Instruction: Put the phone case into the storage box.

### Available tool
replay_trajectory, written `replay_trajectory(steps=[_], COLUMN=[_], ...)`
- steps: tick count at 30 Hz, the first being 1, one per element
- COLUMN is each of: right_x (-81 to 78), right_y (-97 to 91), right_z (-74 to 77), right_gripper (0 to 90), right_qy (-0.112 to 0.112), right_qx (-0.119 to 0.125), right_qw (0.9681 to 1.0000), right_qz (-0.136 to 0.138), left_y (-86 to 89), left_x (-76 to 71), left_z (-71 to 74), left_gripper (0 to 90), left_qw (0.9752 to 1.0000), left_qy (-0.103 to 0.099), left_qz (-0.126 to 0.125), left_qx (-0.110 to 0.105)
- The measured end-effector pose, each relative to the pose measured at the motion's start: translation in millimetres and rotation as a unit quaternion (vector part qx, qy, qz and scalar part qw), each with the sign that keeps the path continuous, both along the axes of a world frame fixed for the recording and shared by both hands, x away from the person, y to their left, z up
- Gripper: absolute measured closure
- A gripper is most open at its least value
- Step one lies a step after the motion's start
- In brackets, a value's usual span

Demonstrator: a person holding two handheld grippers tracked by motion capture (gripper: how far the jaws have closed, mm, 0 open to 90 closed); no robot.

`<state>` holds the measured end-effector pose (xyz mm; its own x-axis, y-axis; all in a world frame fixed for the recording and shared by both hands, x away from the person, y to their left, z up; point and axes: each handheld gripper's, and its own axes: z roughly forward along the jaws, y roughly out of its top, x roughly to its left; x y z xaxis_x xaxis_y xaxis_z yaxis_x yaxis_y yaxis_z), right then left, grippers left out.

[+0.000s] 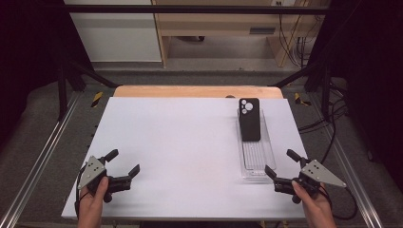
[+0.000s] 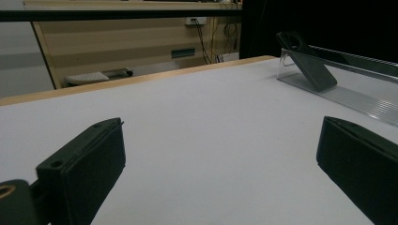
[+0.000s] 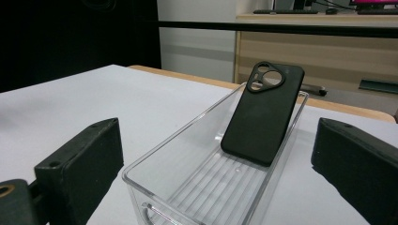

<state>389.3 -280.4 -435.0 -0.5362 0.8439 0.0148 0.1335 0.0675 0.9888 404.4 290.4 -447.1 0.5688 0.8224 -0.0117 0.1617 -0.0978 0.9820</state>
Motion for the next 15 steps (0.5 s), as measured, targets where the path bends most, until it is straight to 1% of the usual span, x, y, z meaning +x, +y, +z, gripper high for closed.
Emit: replay_trajectory(steps=[10,15], right_x=[1.9,4.2], right_y=[6.2,11.2], right_z=[-0.6,-1.3], right_gripper=[2.7,2.7], right_qy=[-0.003,-0.006], right_qx=[0.005,0.009], right_qw=[1.0,0.9999], right_qz=[0.007,0.012], left_y=[-0.1,-0.3], left_x=[0.2,0.0], left_z=[0.0,0.7], left_gripper=[1.5,1.5], left_qw=[1.0,1.0], left_qy=[0.001,-0.003], left_qz=[-0.002,-0.005], left_qx=[-0.005,-0.008])
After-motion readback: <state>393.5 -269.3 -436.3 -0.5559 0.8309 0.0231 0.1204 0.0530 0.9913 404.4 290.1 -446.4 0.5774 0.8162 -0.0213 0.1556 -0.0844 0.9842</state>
